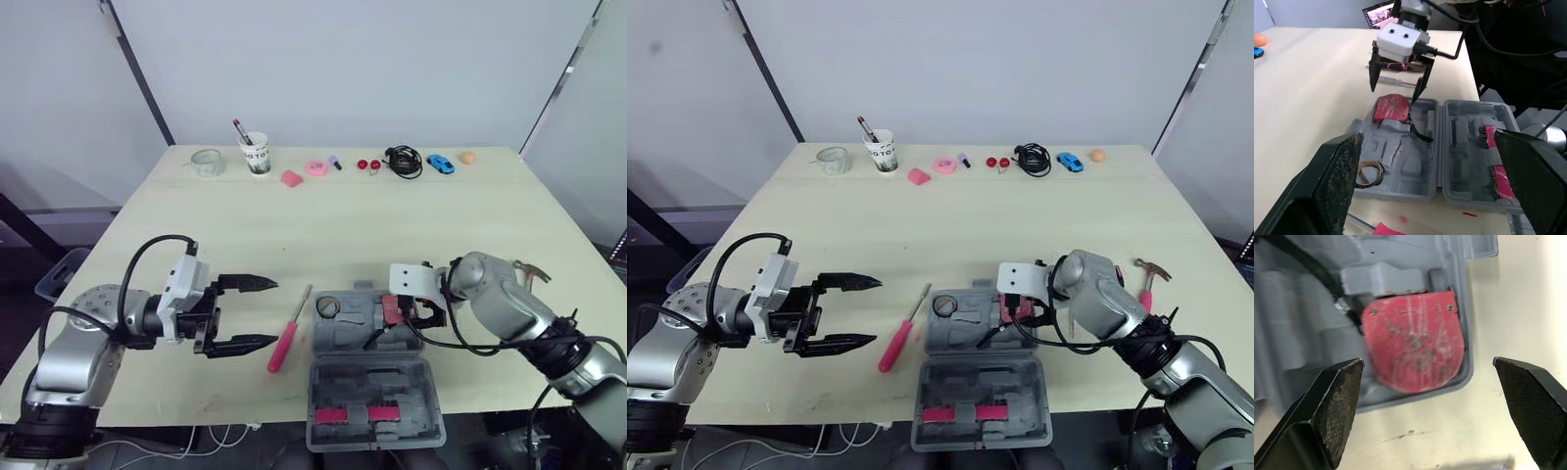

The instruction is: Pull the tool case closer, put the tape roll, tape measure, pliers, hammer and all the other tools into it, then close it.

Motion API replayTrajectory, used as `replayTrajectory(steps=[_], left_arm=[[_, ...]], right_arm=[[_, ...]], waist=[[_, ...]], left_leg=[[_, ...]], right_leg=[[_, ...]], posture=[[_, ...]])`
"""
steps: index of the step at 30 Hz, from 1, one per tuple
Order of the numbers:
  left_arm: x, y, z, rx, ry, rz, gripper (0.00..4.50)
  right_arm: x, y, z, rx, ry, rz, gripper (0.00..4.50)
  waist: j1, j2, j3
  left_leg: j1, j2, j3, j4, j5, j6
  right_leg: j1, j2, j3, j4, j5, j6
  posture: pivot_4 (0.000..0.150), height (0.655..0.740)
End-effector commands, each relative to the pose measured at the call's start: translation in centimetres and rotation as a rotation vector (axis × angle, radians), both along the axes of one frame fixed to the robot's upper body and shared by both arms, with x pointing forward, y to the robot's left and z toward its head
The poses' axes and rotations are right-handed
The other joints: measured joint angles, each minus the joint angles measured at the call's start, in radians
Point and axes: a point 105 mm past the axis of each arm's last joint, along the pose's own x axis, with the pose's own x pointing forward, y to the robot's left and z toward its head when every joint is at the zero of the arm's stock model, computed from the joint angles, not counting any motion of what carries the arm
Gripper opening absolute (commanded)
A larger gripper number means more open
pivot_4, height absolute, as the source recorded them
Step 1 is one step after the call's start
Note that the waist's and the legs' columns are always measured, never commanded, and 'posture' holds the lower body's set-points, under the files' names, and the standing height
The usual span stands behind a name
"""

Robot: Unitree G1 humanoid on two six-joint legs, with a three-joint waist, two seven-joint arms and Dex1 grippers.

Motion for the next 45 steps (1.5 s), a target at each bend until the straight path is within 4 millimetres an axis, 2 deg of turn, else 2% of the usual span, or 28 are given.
replayTrajectory(steps=[1, 8, 11, 13, 15, 19, 32, 37, 42, 45], left_arm=[[-0.1, -0.3, 0.6, 0.003, -0.034, -0.024, 4.5], [-0.1, -0.2, 0.6, 0.003, -0.037, -0.022, 4.5], [-0.1, -0.2, 0.6, 0.002, -0.036, -0.021, 4.5], [-0.1, -0.2, 0.6, 0.002, -0.036, -0.021, 4.5], [0.1, -0.2, 0.5, 0.003, -0.037, -0.022, 4.5], [0.2, -0.3, 0.7, 0.002, -0.041, -0.026, 4.5], [0.3, -0.4, 0.8, -0.007, -0.045, -0.028, 4.5], [0.4, -0.5, 0.8, -0.005, -0.045, -0.026, 4.5], [0.3, -0.5, 0.7, -0.007, -0.042, -0.023, 4.5], [0.3, -0.6, 0.5, -0.006, -0.039, -0.022, 4.5]], right_arm=[[-0.3, -0.3, 2.2, 0.082, -0.039, -0.011, 4.47], [-0.2, 0.7, 4.8, 0.491, -0.088, -0.013, 4.47], [-0.5, 0.6, 5.1, 0.605, -0.092, 0.009, 4.47], [-0.6, 0.8, 4.9, 0.659, -0.091, 0.02, 4.08], [-0.5, 0.9, 4.5, 0.692, -0.097, 0.024, 3.41], [-0.4, 1.1, 3.9, 0.743, -0.108, 0.018, 1.38], [0.1, -0.2, -0.1, 0.87, -0.105, -0.004, 1.38], [0.6, -1.0, -2.7, 0.86, -0.045, -0.072, 1.38], [0.4, -2.1, -6.7, 0.782, 0.044, -0.154, 1.38], [0.3, -2.1, -7.9, 0.755, 0.085, -0.177, 1.38]], waist=[[0.0, 0.0, 0.0], [0.0, 0.0, 0.0], [-0.001, 0.0, 0.0], [0.0, 0.0, 0.0], [-0.001, 0.0, 0.0], [-0.001, 0.0, 0.0], [-0.002, 0.0, 0.0], [-0.002, 0.0, 0.0], [-0.003, 0.0, 0.0], [-0.003, -0.001, 0.0]], left_leg=[[0.0, 0.0, 0.0, 0.0, 0.0, 0.0], [0.0, 0.0, 0.0, 0.0, 0.0, 0.0], [0.0, 0.0, 0.0, -0.001, 0.0, 0.0], [0.0, 0.0, 0.0, -0.001, 0.0, 0.0], [0.0, 0.0, 0.0, -0.001, 0.0, 0.0], [0.0, 0.0, 0.0, -0.001, 0.0, 0.0], [0.001, 0.0, 0.0, -0.001, 0.0, 0.0], [0.001, 0.0, 0.001, -0.001, 0.0, 0.0], [0.002, 0.0, 0.001, -0.001, 0.0, 0.0], [0.005, 0.0, 0.001, -0.001, 0.0, 0.0]], right_leg=[[0.0, 0.0, 0.0, 0.0, 0.0, 0.0], [0.0, 0.0, 0.0, 0.0, 0.0, 0.0], [0.0, 0.0, 0.0, 0.0, 0.0, 0.0], [0.0, 0.0, 0.0, -0.001, 0.0, 0.0], [0.001, 0.0, 0.0, -0.001, 0.0, 0.0], [0.001, 0.0, 0.001, 0.0, 0.0, 0.0], [0.001, 0.0, 0.001, 0.0, 0.0, 0.0], [0.001, 0.0, 0.001, 0.0, 0.0, 0.0], [0.002, 0.0, 0.002, 0.0, 0.0, 0.0], [0.004, 0.0, 0.002, 0.0, 0.0, 0.0]], posture=[[0.15, 0.74], [0.15, 0.74], [0.15, 0.74], [0.15, 0.74], [0.15, 0.74], [0.15, 0.74], [0.15, 0.74], [0.15, 0.74], [0.15, 0.74], [0.15, 0.74]])
